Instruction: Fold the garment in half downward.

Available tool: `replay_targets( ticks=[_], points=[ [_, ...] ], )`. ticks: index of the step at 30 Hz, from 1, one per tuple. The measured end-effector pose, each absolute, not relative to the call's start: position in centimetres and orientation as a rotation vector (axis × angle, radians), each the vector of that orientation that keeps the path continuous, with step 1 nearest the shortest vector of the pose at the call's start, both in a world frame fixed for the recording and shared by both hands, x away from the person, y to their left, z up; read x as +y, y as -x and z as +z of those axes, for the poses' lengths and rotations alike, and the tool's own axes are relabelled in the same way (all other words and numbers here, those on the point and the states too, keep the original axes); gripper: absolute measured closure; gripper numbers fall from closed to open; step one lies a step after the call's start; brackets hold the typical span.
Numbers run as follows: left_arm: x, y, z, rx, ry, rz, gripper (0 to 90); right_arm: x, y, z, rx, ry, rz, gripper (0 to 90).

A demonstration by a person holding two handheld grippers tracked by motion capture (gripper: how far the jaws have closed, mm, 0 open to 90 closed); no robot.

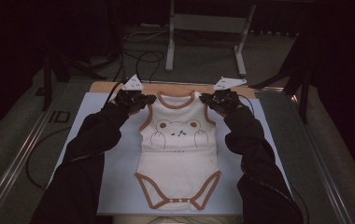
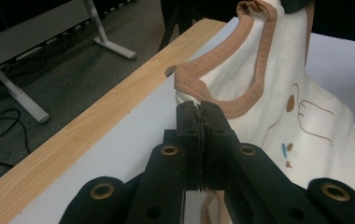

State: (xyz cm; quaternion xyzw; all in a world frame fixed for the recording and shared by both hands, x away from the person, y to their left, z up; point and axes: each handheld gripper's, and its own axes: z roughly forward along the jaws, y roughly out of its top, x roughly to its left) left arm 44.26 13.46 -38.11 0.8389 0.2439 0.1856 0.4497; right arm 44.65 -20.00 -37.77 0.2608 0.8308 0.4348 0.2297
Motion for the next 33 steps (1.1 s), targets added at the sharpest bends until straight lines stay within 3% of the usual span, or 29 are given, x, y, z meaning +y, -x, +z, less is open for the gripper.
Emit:
replay_targets(
  ticks=[33],
  points=[
    [13.2, -38.1, -40.1, 0.473, -2.099, 0.373, 88.6, -20.9, -37.5, -41.3, 2.307, -0.698, 1.262, 82.2]
  ],
)
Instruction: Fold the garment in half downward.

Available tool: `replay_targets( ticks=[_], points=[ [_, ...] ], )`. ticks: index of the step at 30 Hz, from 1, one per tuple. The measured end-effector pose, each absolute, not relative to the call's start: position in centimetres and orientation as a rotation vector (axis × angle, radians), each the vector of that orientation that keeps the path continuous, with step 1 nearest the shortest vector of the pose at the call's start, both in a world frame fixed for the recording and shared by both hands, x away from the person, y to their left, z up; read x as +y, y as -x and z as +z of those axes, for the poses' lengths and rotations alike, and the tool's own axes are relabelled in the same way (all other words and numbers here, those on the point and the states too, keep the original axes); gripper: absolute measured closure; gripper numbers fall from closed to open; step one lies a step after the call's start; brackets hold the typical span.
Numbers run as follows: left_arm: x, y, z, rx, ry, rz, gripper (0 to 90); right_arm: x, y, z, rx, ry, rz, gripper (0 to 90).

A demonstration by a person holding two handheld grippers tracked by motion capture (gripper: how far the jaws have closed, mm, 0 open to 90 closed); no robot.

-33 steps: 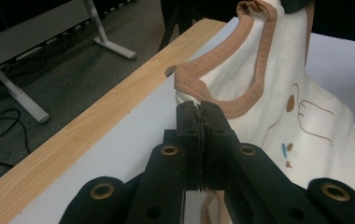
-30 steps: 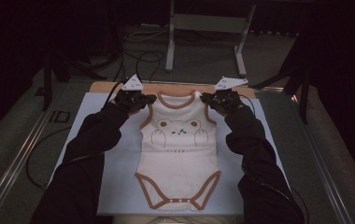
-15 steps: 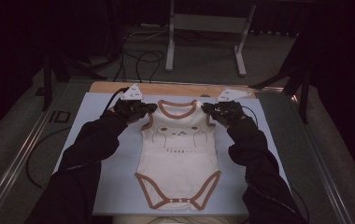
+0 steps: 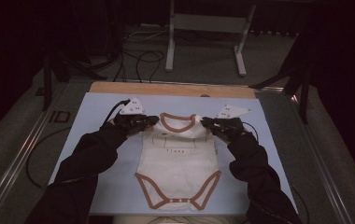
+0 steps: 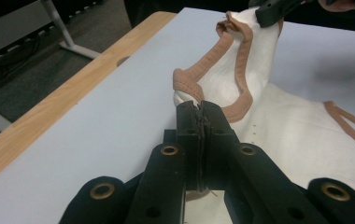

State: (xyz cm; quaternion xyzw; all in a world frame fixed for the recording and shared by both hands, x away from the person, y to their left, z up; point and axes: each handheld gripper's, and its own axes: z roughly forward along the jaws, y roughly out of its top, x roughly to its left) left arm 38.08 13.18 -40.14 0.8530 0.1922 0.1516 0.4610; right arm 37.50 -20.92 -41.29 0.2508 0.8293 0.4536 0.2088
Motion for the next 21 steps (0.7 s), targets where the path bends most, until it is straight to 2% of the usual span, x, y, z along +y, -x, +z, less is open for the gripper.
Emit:
replay_targets(
  ticks=[21],
  points=[
    [13.4, -33.4, -42.5, 0.422, -2.111, 0.320, 88.5, -21.1, -32.6, -43.2, 2.350, -0.669, 1.292, 82.1]
  ],
)
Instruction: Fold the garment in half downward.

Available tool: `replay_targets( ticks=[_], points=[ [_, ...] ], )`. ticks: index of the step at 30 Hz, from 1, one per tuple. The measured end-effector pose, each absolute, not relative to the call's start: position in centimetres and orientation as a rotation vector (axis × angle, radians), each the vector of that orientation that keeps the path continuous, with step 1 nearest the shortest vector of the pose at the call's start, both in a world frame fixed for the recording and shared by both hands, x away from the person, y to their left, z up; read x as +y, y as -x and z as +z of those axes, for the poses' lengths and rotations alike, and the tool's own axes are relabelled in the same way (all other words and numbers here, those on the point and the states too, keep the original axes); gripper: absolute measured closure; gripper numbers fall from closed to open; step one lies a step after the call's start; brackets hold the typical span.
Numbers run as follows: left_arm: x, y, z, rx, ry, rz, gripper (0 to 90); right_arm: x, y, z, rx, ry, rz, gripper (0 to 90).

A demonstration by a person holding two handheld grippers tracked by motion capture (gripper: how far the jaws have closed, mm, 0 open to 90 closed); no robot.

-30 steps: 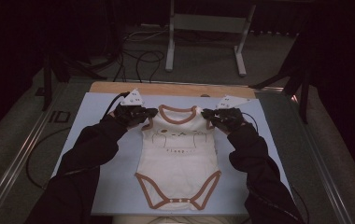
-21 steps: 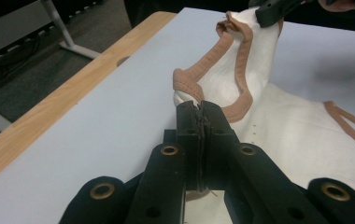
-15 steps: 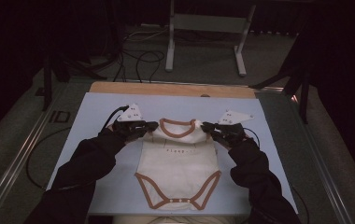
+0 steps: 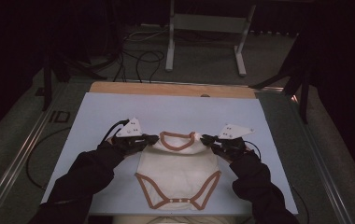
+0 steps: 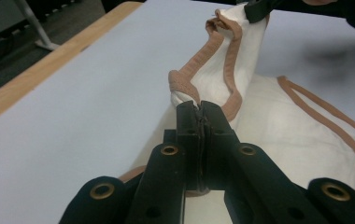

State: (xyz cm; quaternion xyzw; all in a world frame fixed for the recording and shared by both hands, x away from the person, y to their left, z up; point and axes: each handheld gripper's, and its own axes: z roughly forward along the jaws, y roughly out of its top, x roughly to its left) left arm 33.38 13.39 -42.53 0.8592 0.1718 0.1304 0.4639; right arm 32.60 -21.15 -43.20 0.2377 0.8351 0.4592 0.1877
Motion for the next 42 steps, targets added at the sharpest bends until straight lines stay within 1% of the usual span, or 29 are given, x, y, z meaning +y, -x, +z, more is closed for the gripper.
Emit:
replay_targets(
  ticks=[16, 33, 42],
  points=[
    [13.5, -31.0, -43.6, 0.407, -2.096, 0.275, 88.5, -22.0, -29.7, -45.0, 2.385, -0.702, 1.324, 82.1],
    [13.8, -28.3, -45.5, 0.390, -2.127, 0.228, 88.5, -21.9, -27.0, -46.3, 2.441, -0.684, 1.327, 82.0],
    [13.1, -27.0, -47.3, 0.380, -2.144, 0.151, 88.4, -22.1, -25.6, -47.4, 2.476, -0.693, 1.310, 82.0]
  ],
)
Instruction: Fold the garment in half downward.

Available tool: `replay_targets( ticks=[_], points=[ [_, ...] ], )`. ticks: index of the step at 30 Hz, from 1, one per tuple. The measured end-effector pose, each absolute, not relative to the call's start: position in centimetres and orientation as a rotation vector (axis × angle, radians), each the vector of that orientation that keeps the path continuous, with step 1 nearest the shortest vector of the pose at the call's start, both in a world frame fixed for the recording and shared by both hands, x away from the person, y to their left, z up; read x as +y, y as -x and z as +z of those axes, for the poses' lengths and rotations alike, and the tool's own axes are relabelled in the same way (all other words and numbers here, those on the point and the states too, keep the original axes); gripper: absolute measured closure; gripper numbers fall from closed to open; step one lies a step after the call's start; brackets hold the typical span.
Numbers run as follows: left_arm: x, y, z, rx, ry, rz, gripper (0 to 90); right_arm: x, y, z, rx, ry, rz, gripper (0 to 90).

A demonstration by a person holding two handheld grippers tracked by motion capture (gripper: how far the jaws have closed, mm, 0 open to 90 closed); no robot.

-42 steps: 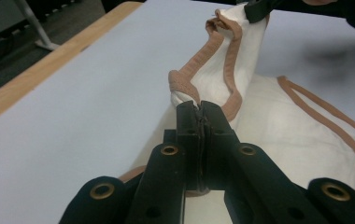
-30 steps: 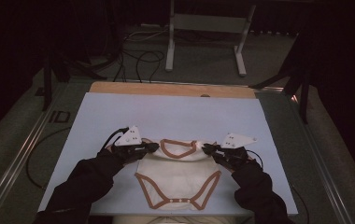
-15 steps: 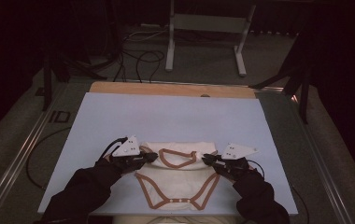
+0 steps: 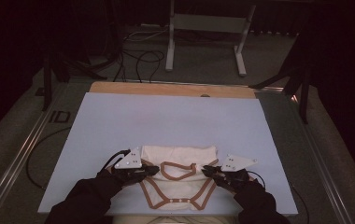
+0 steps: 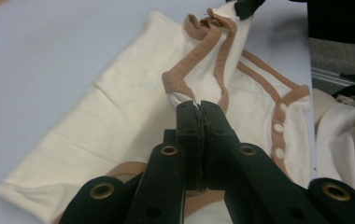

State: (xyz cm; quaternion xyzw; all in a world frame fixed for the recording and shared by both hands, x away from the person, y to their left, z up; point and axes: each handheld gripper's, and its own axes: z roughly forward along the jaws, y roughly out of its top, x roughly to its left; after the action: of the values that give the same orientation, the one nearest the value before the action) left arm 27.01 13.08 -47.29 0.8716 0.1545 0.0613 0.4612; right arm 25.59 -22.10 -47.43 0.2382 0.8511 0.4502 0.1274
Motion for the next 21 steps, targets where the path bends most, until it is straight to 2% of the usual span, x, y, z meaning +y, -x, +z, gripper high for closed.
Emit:
replay_targets(
  ticks=[13, 21],
  points=[
    [12.9, -26.2, -50.1, 0.443, -2.203, 0.059, 88.1, -22.3, -24.9, -49.4, 2.562, -0.734, 1.293, 81.5],
    [12.6, -26.5, -51.1, 0.478, -2.272, 0.075, 87.3, -22.5, -25.2, -50.7, 2.607, -0.758, 1.273, 80.2]
  ],
)
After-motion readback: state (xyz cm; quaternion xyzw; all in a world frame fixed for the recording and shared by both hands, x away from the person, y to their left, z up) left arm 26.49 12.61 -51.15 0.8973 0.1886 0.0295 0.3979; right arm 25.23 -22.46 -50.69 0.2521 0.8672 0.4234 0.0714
